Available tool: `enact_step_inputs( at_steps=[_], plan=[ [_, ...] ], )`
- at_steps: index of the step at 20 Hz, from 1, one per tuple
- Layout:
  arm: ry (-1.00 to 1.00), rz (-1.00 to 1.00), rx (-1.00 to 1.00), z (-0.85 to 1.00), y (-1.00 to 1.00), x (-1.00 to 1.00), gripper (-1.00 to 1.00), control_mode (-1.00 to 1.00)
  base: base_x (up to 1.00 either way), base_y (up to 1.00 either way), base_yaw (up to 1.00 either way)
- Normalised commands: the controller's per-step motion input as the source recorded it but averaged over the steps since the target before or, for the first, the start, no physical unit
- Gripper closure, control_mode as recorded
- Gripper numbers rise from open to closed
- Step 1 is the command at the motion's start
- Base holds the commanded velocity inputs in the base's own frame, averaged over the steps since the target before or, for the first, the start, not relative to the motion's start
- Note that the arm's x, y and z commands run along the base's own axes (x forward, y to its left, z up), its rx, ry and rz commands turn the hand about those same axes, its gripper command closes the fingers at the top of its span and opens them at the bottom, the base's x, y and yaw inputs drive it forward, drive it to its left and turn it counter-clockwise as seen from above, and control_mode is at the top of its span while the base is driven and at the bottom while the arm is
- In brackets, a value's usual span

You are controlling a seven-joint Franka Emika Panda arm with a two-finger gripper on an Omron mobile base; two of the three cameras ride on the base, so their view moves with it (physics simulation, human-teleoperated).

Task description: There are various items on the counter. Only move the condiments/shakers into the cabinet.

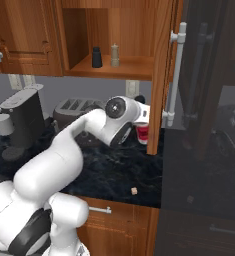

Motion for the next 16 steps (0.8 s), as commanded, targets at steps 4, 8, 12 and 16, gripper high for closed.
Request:
enact_step_inputs(
  at_steps=[4,8,12,16],
  plan=[
    [-0.07,0.00,-0.21,1.00,0.01,-0.13,1.00,-1.00,0.00,0.00,0.00],
    [-0.02,0.00,-0.18,1.00,0.10,-0.11,1.00,-1.00,0.00,0.00,0.00],
    [-0.04,0.00,-0.07,1.00,0.11,-0.08,1.00,-1.00,0.00,0.00,0.00],
    [0.00,0.00,0.06,0.99,0.01,-0.22,1.00,-1.00,0.00,0.00,0.00]
  ],
)
